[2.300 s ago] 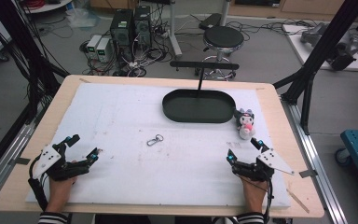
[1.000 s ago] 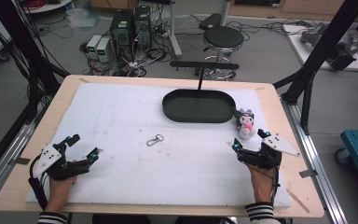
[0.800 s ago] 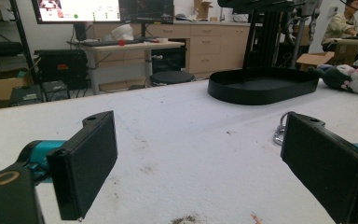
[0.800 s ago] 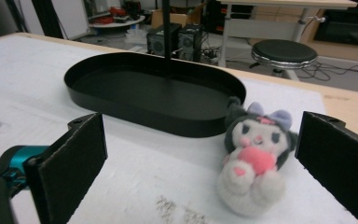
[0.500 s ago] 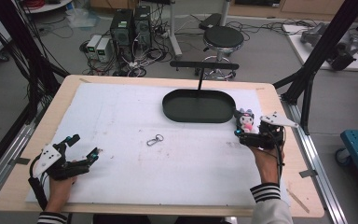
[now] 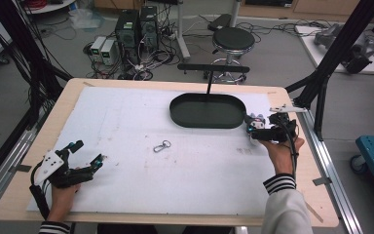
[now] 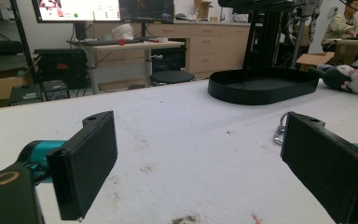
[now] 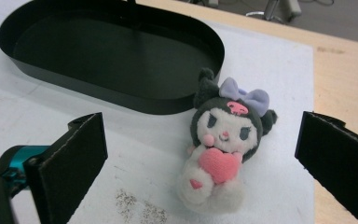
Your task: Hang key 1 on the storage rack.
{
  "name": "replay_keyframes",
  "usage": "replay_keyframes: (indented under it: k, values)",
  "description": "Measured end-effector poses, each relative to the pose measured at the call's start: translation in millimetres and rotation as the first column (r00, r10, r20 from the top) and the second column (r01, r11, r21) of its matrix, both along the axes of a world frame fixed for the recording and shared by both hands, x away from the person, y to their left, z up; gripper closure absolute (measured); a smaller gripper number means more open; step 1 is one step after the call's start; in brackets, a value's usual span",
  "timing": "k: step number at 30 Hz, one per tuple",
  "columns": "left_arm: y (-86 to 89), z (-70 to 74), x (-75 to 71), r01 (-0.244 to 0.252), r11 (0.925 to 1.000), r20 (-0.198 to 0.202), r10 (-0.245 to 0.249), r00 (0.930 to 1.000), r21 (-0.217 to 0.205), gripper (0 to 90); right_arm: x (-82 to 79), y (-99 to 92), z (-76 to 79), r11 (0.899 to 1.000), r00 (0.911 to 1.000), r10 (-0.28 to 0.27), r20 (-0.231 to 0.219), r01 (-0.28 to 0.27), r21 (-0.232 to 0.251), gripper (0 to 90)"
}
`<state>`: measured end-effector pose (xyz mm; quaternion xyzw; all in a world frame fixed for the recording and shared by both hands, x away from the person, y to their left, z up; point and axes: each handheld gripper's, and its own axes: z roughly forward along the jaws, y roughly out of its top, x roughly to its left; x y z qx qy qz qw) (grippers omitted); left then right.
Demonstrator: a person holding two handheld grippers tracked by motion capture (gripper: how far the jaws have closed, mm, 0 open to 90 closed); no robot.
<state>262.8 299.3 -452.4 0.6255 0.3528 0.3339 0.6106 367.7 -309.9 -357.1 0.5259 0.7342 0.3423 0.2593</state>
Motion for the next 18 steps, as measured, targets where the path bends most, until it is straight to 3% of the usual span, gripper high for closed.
replay_keyframes:
  k: [8,10,13,18]
  values:
    - [-0.3,0.0,0.2,-0.001,1.0000,-0.001,0.001,1.0000,-0.002,11.2,10.0,-2.3,-8.8,0.999,0.9969,-0.031,-0.073,0.031,-0.009,1.4]
    - [-0.2,0.1,0.2,-0.001,1.0000,-0.002,0.001,1.0000,-0.001,11.2,12.6,-3.4,-11.3,1.000,0.9952,-0.030,-0.093,0.030,-0.003,5.8]
    - [-0.2,0.1,0.3,0.000,1.0000,-0.002,0.000,1.0000,0.001,11.2,17.8,-4.7,-17.8,0.998,0.9867,-0.061,-0.151,0.064,0.009,5.7]
    - [-0.4,0.1,0.2,-0.001,1.0000,-0.001,0.001,1.0000,0.001,11.2,24.0,-5.3,-24.8,0.996,0.9785,-0.082,-0.189,0.084,0.003,5.8]
